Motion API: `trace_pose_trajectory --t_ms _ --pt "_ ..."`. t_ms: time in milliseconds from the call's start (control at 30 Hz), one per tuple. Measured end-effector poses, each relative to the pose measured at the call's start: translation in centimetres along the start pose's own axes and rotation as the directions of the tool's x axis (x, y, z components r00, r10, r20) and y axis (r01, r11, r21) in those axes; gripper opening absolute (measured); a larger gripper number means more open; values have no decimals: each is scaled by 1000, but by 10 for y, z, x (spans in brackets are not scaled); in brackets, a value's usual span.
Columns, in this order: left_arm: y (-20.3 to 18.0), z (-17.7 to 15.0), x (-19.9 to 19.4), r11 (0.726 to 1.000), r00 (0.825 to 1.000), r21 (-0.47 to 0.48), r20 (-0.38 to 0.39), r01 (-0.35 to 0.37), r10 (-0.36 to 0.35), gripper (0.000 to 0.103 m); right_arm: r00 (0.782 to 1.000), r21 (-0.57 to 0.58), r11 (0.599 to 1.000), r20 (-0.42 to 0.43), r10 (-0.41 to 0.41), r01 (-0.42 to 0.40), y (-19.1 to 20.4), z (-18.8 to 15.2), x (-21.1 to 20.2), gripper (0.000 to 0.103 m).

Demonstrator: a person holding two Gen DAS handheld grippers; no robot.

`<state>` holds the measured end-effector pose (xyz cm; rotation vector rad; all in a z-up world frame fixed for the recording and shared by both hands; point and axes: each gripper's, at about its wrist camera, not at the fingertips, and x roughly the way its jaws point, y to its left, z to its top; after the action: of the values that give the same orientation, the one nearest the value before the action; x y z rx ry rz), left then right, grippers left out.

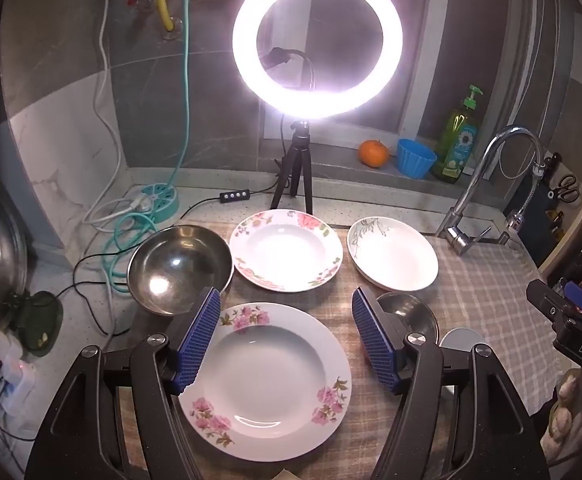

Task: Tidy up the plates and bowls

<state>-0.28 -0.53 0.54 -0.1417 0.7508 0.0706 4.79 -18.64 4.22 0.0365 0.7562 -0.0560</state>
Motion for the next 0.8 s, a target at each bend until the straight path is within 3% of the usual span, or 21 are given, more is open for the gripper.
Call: trace_pose_trajectory --t_ms 800 --pt "-1 -4 -2 1000 1000 4 -2 15 -15 68 1000 -17 1000 9 -20 20 7 1 -5 102"
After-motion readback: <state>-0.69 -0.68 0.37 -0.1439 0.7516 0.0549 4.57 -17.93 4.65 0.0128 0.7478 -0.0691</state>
